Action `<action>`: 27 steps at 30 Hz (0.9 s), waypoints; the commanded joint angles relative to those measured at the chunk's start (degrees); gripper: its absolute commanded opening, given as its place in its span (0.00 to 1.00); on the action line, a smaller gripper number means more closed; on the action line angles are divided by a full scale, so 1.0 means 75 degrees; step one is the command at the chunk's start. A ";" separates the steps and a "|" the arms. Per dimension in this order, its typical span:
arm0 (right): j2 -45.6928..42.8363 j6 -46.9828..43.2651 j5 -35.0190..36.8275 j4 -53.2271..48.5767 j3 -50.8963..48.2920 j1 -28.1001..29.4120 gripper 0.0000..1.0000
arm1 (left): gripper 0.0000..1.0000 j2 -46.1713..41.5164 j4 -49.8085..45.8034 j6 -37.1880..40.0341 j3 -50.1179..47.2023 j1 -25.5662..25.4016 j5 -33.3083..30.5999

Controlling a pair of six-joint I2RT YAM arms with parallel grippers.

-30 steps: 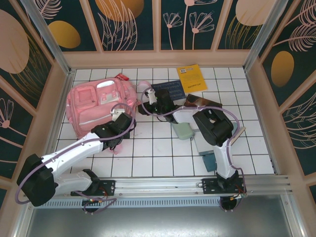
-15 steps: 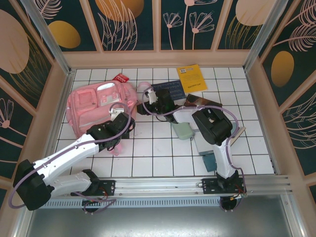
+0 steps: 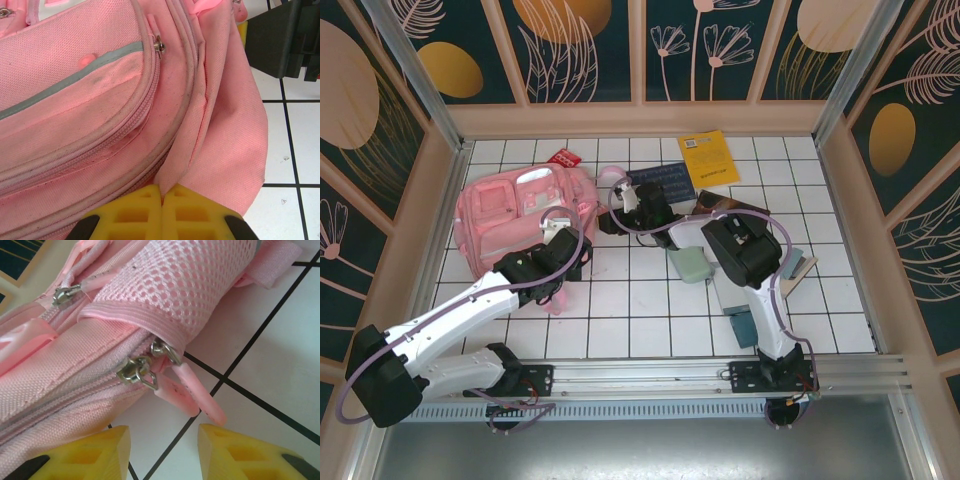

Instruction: Pack the student bag

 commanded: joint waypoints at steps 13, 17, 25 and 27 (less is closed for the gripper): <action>0.0405 0.0912 -0.0975 0.2307 0.0085 -0.0305 0.41 | 0.00 -0.0077 0.0253 -0.0107 0.0326 -0.0053 -0.0030; 0.0405 0.0959 -0.1185 0.2418 0.0091 -0.0314 0.36 | 0.00 -0.0071 0.0253 -0.0113 0.0286 -0.0056 -0.0057; 0.0345 0.1261 -0.1330 0.2860 -0.0085 -0.0302 0.46 | 0.00 -0.0024 0.0304 -0.0090 0.0236 -0.0056 -0.0044; 0.0357 0.1293 -0.1295 0.2823 -0.0065 -0.0303 0.49 | 0.00 -0.0035 0.0288 -0.0091 0.0232 -0.0062 -0.0031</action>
